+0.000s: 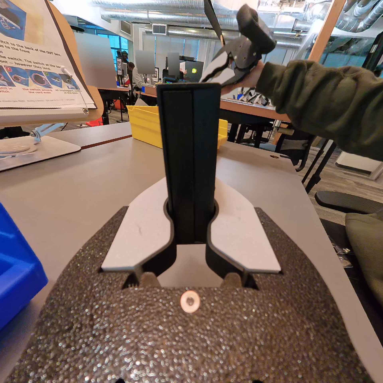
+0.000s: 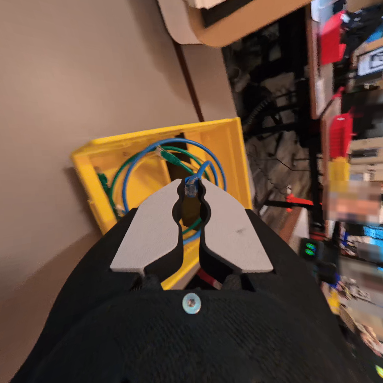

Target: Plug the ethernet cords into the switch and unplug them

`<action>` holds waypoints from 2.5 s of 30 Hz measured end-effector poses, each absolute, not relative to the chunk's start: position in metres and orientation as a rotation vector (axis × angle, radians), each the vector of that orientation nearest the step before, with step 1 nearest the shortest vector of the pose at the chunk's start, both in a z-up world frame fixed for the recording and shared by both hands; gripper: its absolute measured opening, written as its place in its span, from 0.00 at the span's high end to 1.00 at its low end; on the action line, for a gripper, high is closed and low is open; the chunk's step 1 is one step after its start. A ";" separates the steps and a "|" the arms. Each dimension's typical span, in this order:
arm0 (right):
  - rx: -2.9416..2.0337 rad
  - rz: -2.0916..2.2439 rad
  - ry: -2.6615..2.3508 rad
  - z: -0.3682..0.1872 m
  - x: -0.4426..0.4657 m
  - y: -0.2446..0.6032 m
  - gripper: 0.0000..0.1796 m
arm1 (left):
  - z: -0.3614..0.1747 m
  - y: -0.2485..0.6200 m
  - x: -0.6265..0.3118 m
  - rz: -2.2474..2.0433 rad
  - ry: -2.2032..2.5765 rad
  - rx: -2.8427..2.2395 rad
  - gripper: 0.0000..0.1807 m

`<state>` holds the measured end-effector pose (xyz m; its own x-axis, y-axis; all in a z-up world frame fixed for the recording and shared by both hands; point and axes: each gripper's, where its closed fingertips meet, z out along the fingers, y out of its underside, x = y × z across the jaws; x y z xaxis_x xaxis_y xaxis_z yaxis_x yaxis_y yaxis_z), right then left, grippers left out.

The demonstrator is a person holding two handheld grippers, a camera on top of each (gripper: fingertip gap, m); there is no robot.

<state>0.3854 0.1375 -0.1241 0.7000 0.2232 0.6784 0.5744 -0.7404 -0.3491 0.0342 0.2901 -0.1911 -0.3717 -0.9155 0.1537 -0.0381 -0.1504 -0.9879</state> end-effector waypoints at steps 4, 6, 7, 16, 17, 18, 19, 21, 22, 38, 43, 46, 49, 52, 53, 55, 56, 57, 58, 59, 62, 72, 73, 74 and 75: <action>-2.415 -0.732 -0.599 -0.165 0.376 0.133 0.92 | -0.192 0.289 0.035 -1.603 1.427 -1.131 0.84; -2.462 -0.696 -0.628 -0.191 0.373 0.131 0.89 | -0.192 0.289 0.036 -1.601 1.429 -1.129 0.84; -2.498 -0.675 -0.655 -0.205 0.371 0.128 0.89 | -0.192 0.289 0.036 -1.600 1.429 -1.127 0.84; -2.479 -0.561 -0.477 -0.183 0.350 0.131 0.68 | -0.193 0.285 0.036 -1.592 1.440 -1.120 0.84; -2.404 -0.457 -0.459 -0.168 0.328 0.141 0.65 | -0.193 0.284 0.037 -1.589 1.447 -1.118 0.84; -2.298 -0.330 -0.479 -0.154 0.297 0.154 0.62 | -0.193 0.283 0.038 -1.586 1.451 -1.115 0.84; -2.193 -0.206 -0.517 -0.142 0.262 0.166 0.59 | -0.193 0.282 0.040 -1.585 1.452 -1.112 0.84; -2.044 -0.057 -0.558 -0.126 0.198 0.187 0.56 | -0.192 0.279 0.044 -1.570 1.447 -1.110 0.84; -1.987 -0.013 -0.554 -0.123 0.170 0.198 0.56 | -0.192 0.278 0.047 -1.545 1.441 -1.116 0.84; -1.931 0.252 -0.415 -0.155 0.024 0.275 0.51 | -0.175 0.300 0.055 -0.232 1.378 -0.869 0.84; -1.889 0.260 -0.503 -0.157 0.023 0.274 0.59 | -0.170 0.296 0.056 -0.168 1.328 -0.802 0.84; -1.927 0.142 -0.543 -0.160 0.044 0.274 0.59 | -0.173 0.295 0.061 -0.334 1.256 -0.860 0.68; -1.941 -0.084 -0.519 -0.140 0.106 0.271 0.59 | -0.183 0.301 0.063 -0.473 1.269 -0.978 0.60; -1.990 -0.442 -0.397 -0.103 0.216 0.259 0.59 | -0.185 0.307 0.061 -0.582 1.242 -1.051 0.62; -2.029 -0.544 -0.343 -0.092 0.258 0.252 0.59 | -0.186 0.309 0.061 -0.602 1.232 -1.068 0.63; -2.134 -0.697 -0.214 -0.080 0.338 0.236 0.59 | -0.188 0.310 0.061 -0.642 1.222 -1.091 0.65; -2.203 -0.722 -0.151 -0.081 0.373 0.229 0.59 | -0.189 0.311 0.062 -0.662 1.213 -1.107 0.66; -2.271 -0.720 -0.085 -0.085 0.403 0.223 0.59 | -0.190 0.311 0.062 -0.685 1.204 -1.125 0.67; -2.335 -0.695 -0.019 -0.091 0.428 0.217 0.59 | -0.191 0.311 0.063 -0.713 1.196 -1.143 0.67; -2.393 -0.670 0.037 -0.099 0.448 0.213 0.59 | -0.192 0.311 0.064 -0.739 1.190 -1.161 0.68; -2.556 -0.708 0.024 -0.123 0.491 0.206 0.59 | -0.200 0.312 0.066 -0.750 1.197 -1.195 0.68; -3.111 -1.070 -0.292 -0.178 0.563 0.174 0.59 | -0.210 0.311 0.068 -0.688 1.238 -1.193 0.69; -3.146 -1.080 -0.378 -0.182 0.564 0.175 0.59 | -0.211 0.310 0.069 -0.678 1.253 -1.189 0.69; -3.181 -1.071 -0.443 -0.187 0.563 0.176 0.59 | -0.213 0.309 0.071 -0.667 1.268 -1.183 0.70; -3.206 -1.070 -0.490 -0.190 0.563 0.178 0.59 | -0.214 0.307 0.071 -0.655 1.281 -1.175 0.70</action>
<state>0.5628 0.1784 -0.1903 0.7667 0.3491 0.5388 0.1798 -0.9224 0.3418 0.0715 0.3075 -0.2143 0.2307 -0.8977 -0.3752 -0.2217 0.3270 -0.9186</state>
